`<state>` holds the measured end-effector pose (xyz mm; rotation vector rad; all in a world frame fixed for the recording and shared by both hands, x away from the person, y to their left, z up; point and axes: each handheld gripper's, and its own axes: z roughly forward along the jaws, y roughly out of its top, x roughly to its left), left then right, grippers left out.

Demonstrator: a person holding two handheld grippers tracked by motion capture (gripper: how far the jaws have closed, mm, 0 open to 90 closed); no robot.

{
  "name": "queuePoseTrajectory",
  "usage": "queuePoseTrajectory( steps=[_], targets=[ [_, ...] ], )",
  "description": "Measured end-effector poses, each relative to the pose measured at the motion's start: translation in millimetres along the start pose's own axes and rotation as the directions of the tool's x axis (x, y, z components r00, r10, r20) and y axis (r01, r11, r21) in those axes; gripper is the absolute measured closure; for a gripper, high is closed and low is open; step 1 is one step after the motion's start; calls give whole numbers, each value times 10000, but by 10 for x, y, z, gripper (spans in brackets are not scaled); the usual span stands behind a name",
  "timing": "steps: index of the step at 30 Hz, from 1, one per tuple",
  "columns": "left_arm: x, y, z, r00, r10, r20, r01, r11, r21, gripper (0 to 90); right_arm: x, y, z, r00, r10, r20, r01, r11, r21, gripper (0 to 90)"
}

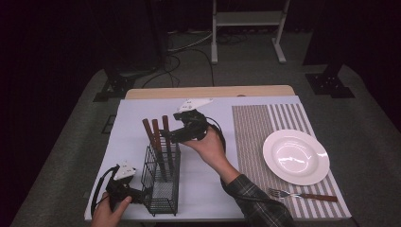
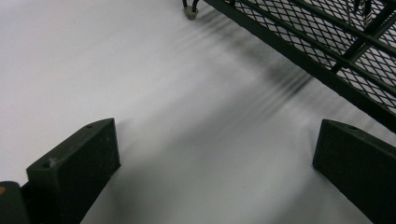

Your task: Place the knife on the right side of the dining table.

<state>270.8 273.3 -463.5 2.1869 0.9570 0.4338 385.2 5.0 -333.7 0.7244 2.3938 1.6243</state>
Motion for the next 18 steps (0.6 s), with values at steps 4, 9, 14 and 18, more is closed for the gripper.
queuePoseTrajectory(
  steps=[4, 9, 14, 18],
  targets=[
    [1, 0, -1, 10000, 23, -2, -23, 10000, 19, 0, -35, 7, 50, 9999, 167, 14, -167, 9999, -2, 229],
    [1, 0, -1, 10000, 15, -1, -15, 10000, 10, 0, -62, 6, 115, 9996, 271, 28, -271, 9996, -5, 254],
    [1, 0, -1, 10000, 11, 0, -11, 10000, 12, 0, -81, 11, 156, 9992, 398, 62, -398, 9992, -85, 284],
    [1, 0, -1, 10000, 13, -1, -13, 10000, 10, 0, -96, 8, 164, 9989, 437, 141, -435, 9990, -101, 323]
  ],
)
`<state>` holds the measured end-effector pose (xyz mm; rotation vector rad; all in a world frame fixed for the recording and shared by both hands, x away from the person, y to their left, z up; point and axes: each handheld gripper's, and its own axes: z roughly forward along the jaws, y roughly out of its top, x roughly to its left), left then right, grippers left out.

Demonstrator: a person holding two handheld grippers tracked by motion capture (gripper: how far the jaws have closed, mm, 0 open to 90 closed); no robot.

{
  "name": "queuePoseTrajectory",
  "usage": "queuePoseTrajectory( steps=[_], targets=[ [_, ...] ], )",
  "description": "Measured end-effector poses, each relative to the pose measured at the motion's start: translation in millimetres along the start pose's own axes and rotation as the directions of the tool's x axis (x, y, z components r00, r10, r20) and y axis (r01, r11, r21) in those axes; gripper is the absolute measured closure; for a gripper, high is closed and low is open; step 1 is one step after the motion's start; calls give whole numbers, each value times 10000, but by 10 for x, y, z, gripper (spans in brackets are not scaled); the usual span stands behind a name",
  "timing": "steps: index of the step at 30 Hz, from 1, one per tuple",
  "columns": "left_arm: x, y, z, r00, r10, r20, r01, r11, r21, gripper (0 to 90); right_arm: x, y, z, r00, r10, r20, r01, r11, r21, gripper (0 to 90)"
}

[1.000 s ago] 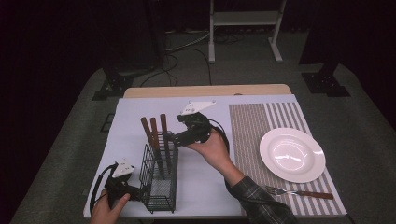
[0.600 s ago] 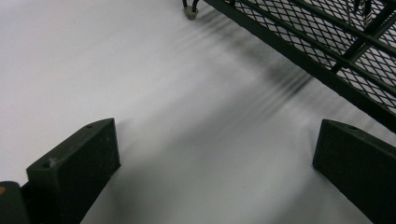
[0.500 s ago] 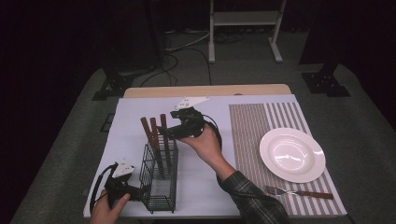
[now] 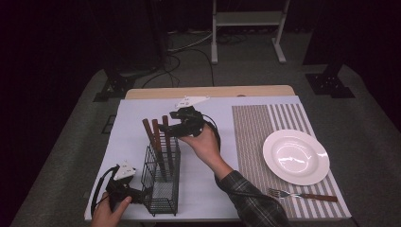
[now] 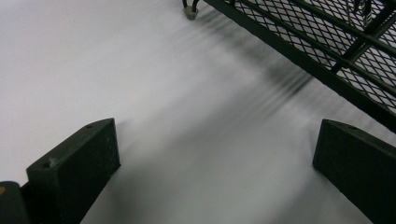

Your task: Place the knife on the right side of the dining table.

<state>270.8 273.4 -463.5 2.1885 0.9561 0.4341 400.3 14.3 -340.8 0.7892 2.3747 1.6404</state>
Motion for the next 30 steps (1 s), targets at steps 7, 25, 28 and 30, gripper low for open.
queuePoseTrajectory(
  steps=[7, 25, 28, 30],
  targets=[
    [-1, 0, 0, 10000, -6, -1, 6, 10000, 0, 0, -23, -13, -48, 9998, 155, -101, -155, 9999, -22, 404],
    [0, 0, 0, 10000, 1, 2, -1, 10000, 9, 0, 1, 11, -197, 9986, 164, -513, -188, 9987, -468, 625],
    [0, 0, 0, 10000, 3, 1, -3, 10000, 9, 0, 4, 29, -205, 9983, 75, -575, -103, 9987, -493, 671],
    [-1, 0, 1, 10000, -18, 0, 18, 10000, -8, 0, 8, 34, -208, 9982, 67, -597, -96, 9988, -484, 688]
  ],
)
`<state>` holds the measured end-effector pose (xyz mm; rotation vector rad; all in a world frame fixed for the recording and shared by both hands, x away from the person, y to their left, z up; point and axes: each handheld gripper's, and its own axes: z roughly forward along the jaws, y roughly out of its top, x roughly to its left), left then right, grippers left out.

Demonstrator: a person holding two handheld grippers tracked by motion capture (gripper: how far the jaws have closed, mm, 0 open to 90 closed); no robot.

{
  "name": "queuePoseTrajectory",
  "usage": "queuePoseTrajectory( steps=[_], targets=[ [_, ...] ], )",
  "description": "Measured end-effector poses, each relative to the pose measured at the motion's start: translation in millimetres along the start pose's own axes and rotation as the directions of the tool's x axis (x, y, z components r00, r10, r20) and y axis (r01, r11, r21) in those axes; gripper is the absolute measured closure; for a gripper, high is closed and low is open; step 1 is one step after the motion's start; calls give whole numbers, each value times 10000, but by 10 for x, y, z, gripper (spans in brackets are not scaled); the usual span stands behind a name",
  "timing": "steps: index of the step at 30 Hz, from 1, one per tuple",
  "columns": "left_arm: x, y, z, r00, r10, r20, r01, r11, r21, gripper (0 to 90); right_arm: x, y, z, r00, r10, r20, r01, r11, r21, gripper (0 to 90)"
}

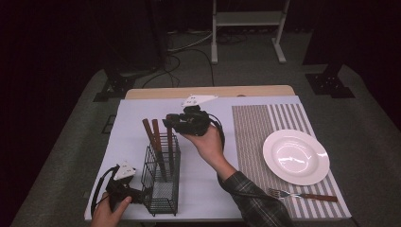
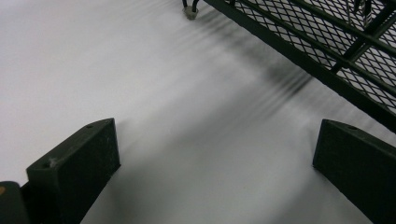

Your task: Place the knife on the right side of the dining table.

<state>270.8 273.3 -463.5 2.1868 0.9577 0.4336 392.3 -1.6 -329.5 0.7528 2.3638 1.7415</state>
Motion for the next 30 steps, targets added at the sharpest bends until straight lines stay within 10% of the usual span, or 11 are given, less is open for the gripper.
queuePoseTrajectory(
  steps=[30],
  targets=[
    [0, 0, 0, 10000, 21, -16, -21, 10000, -12, 0, 185, 107, -89, 9896, 158, -1426, -201, 9994, -288, 792]
  ],
)
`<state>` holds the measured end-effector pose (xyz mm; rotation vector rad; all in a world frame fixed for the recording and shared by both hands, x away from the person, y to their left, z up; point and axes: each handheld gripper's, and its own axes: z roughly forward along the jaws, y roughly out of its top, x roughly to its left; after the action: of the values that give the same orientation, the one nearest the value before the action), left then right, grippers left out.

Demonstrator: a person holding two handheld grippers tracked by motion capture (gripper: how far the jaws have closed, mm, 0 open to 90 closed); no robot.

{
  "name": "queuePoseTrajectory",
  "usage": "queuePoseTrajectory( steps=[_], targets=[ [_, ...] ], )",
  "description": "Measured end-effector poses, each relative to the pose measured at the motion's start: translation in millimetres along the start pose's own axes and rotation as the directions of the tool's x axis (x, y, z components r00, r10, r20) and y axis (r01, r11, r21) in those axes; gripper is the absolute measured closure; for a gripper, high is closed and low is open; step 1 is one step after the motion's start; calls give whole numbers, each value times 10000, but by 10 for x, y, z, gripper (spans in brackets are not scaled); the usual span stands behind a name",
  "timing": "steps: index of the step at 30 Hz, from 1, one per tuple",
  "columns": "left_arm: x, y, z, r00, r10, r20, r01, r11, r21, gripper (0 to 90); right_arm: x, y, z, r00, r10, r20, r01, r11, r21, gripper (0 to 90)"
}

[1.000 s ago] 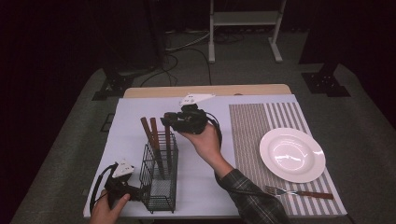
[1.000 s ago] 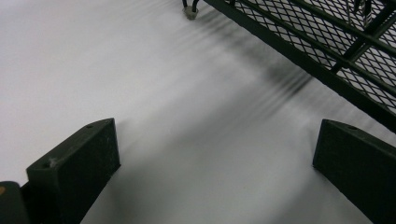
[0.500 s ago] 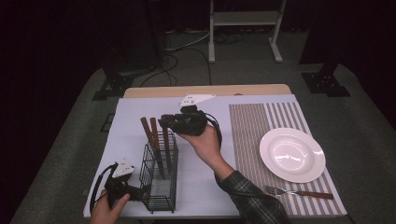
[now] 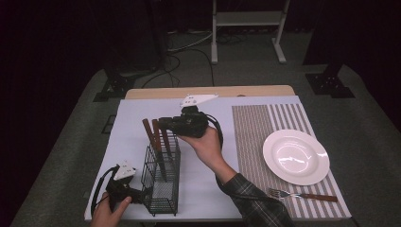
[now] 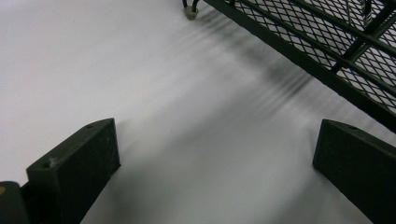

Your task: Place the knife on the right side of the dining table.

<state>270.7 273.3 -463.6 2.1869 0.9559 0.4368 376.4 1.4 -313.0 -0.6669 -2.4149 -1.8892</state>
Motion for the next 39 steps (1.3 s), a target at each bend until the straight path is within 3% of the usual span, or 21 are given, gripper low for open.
queuePoseTrajectory(
  steps=[17, 39],
  targets=[
    [0, 0, -1, 10000, -6, 14, 6, 10000, 15, 0, 66, 125, -46, 9999, -144, -86, 142, 9994, -310, 796],
    [-1, 1, -1, 10000, -42, 38, 42, 10000, 18, 0, 129, 408, -300, 9996, -283, -48, 277, 9956, -894, 797]
  ],
)
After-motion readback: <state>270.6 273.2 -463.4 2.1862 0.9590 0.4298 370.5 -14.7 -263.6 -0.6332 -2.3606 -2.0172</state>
